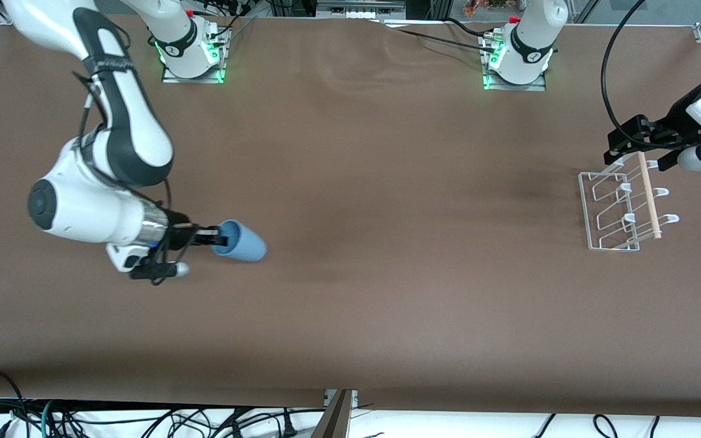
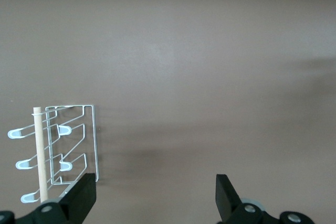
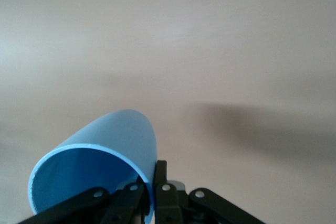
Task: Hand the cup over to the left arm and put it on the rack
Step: 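Carry the cup toward table center while the left gripper approaches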
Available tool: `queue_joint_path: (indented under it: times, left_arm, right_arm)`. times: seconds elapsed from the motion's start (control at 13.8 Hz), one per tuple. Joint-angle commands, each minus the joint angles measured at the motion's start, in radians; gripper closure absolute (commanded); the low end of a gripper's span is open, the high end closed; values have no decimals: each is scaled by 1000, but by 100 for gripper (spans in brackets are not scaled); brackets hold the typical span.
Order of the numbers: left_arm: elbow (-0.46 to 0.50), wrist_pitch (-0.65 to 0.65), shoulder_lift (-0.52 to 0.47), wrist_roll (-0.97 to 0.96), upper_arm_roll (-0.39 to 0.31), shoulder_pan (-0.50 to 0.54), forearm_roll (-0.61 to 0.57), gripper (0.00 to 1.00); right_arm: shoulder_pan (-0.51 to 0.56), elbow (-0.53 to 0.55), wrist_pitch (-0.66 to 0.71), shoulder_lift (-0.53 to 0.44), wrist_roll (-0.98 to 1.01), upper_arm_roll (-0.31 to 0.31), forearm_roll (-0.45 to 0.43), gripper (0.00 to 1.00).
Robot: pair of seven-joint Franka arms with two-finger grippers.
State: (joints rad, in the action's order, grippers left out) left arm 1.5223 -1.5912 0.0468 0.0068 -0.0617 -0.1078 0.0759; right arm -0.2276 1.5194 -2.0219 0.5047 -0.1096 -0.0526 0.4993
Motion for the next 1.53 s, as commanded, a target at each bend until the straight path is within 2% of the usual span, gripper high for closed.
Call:
queue_joint_path:
  times: [0.0, 0.29, 0.51, 0.73, 1.02, 1.23, 1.31, 1.45]
  left_arm:
    - [-34, 20, 33, -4, 9, -13, -19, 0]
    - [-36, 16, 42, 13, 13, -16, 16, 0]
    - [-50, -25, 93, 99, 11, -10, 271, 0]
    - [-33, -142, 102, 316, 38, -16, 335, 0]
    - [-19, -147, 126, 615, 71, -15, 493, 0]
    - [-19, -156, 186, 896, 71, -16, 637, 0]
    - [-19, -186, 202, 985, 72, -18, 656, 0]
    - [-17, -255, 232, 1152, 121, -18, 679, 0]
  right_arm:
    - [-90, -99, 16, 20, -202, 7, 70, 100]
    - [-192, -165, 2, 40, -380, 7, 229, 100]
    - [-255, -211, -23, 48, -484, 7, 364, 100]
    - [-308, -232, -86, 51, -579, 7, 378, 100]
    - [-349, -249, -147, 63, -644, 7, 485, 100]
    - [-363, -249, -147, 63, -648, 7, 544, 100]
    - [-364, -249, -147, 63, -648, 7, 557, 100]
    - [-372, -260, -149, 63, -660, 7, 564, 100]
